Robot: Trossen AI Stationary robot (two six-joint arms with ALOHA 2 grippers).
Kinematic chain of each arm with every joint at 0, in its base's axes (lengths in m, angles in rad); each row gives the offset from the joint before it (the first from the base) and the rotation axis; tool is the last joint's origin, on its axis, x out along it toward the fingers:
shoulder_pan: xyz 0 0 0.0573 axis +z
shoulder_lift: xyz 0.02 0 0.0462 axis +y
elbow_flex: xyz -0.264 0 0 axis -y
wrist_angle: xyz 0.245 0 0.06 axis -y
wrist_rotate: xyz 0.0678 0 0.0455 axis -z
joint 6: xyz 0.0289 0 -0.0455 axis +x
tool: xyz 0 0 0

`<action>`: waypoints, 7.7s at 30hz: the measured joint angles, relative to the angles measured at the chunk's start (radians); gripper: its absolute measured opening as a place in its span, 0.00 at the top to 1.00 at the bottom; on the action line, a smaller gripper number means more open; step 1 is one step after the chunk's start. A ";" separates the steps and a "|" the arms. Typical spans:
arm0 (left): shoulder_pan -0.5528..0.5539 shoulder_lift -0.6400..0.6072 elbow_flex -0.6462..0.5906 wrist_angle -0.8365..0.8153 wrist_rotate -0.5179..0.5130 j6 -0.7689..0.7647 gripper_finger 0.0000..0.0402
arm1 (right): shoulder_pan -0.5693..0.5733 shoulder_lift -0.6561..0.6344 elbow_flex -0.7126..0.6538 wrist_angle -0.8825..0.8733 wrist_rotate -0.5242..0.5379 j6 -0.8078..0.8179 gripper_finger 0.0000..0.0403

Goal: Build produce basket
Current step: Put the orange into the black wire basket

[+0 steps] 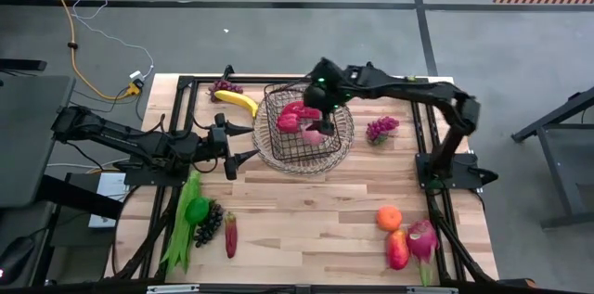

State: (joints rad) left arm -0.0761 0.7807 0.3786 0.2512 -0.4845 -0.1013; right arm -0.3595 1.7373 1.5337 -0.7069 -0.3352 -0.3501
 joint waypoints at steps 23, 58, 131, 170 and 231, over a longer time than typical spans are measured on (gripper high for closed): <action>0.000 0.000 0.000 0.000 0.001 0.007 0.19 | 0.148 -0.788 -0.928 1.009 0.161 0.363 0.02; 0.000 0.001 0.000 0.000 0.009 -0.005 0.19 | 0.701 -0.789 -0.925 0.179 0.431 1.388 0.03; 0.000 0.001 0.000 0.001 0.002 -0.027 0.19 | 1.060 -0.036 -0.553 -0.253 0.273 1.943 0.04; 0.000 0.001 0.001 0.000 0.002 -0.027 0.19 | 0.585 -0.154 -0.343 0.457 0.427 0.386 0.19; -0.050 0.001 0.000 0.139 0.084 0.023 0.19 | 0.119 0.111 -0.069 0.213 0.196 0.132 0.18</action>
State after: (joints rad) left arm -0.1261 0.7818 0.3790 0.3898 -0.4007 -0.0782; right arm -0.2408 1.8486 1.4649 -0.4936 -0.1392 -0.2181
